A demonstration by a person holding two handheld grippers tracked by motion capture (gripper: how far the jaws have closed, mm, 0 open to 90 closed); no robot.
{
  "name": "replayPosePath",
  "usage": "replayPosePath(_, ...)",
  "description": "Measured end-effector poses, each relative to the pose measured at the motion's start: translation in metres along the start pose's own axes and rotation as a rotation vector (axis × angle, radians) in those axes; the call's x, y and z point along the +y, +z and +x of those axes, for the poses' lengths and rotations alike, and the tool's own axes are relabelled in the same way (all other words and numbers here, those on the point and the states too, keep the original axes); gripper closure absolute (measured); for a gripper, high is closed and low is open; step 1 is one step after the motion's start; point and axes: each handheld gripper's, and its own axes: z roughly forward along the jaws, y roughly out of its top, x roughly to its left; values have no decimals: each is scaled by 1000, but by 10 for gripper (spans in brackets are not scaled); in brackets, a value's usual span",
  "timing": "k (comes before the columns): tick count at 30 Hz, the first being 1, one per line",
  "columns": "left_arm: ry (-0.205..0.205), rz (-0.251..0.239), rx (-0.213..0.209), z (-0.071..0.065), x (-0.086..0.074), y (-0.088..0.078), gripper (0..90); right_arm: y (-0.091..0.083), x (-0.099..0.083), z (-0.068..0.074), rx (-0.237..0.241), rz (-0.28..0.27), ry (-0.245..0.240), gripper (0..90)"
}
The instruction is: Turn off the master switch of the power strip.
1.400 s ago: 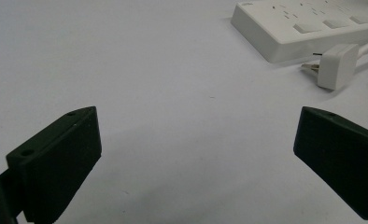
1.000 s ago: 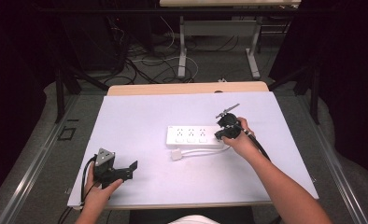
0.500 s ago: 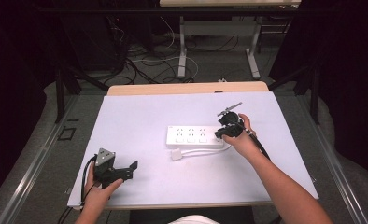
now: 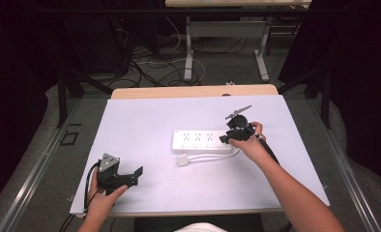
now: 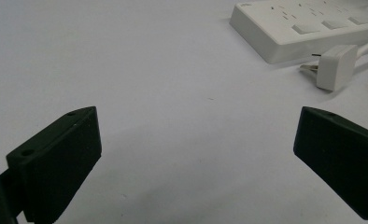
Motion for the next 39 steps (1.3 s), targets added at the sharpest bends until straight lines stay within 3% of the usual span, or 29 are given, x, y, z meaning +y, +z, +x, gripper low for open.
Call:
replayPosePath(14,-5,-7,2,0,0,0,9,-7,-2,4,-63,-46,-28,388)
replayPosePath(17,-4,-5,1,0,0,0,9,-10,-3,3,-30,-47,-28,375)
replayPosePath(18,-4,-6,2,0,0,0,9,-10,-3,2,-24,-63,-51,374)
replayPosePath(19,-5,-6,2,0,0,0,9,-12,-4,4,-25,-55,-26,374)
replayPosePath(22,-5,-7,2,0,0,0,9,-14,-5,6,-12,-58,-16,348)
replayPosePath(24,-6,-7,2,0,0,0,9,-16,-5,8,-3,-68,-35,333)
replayPosePath(32,-6,-10,4,0,0,0,9,-22,-6,12,-29,-102,-48,142)
replayPosePath(35,-5,-11,5,0,0,0,9,-25,-8,16,-41,-129,-35,0)
replayPosePath(39,-4,-8,2,0,0,-1,9,-30,-9,19,-26,-155,-36,0)
